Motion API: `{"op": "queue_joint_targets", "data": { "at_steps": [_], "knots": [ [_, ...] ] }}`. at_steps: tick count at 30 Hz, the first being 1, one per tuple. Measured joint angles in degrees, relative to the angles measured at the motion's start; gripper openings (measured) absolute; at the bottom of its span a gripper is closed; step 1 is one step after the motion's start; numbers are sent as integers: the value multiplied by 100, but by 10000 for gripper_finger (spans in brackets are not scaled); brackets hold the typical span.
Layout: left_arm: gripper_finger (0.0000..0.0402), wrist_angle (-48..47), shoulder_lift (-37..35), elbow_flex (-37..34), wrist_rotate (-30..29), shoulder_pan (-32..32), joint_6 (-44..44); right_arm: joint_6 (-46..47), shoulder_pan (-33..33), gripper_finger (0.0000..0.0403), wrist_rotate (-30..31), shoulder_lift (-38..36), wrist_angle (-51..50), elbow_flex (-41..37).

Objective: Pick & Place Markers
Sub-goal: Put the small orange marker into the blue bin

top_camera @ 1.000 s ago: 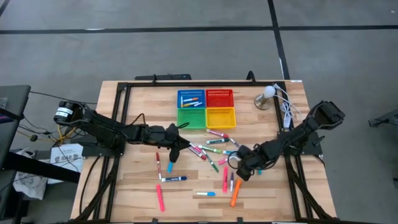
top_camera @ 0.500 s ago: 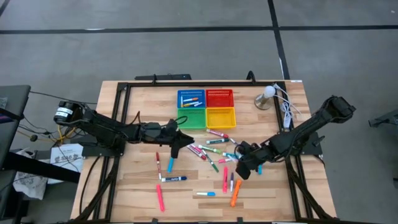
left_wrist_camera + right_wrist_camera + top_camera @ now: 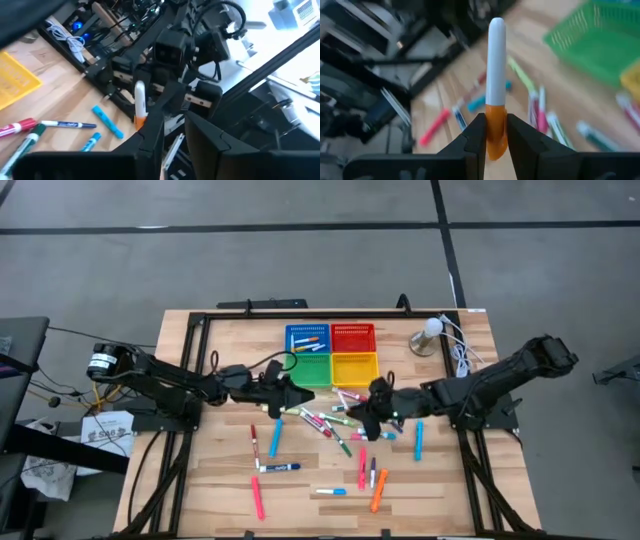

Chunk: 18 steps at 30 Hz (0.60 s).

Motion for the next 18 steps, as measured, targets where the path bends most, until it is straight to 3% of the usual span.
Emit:
{"op": "queue_joint_targets", "data": {
  "at_steps": [11,18],
  "knots": [
    [163,71,0,448,-514,57,-113,-363,-498,58,-123,0,836,6],
    [184,-262,0,699,-536,203,-224,-363,-523,58,-131,0,1140,6]
  ]
}}
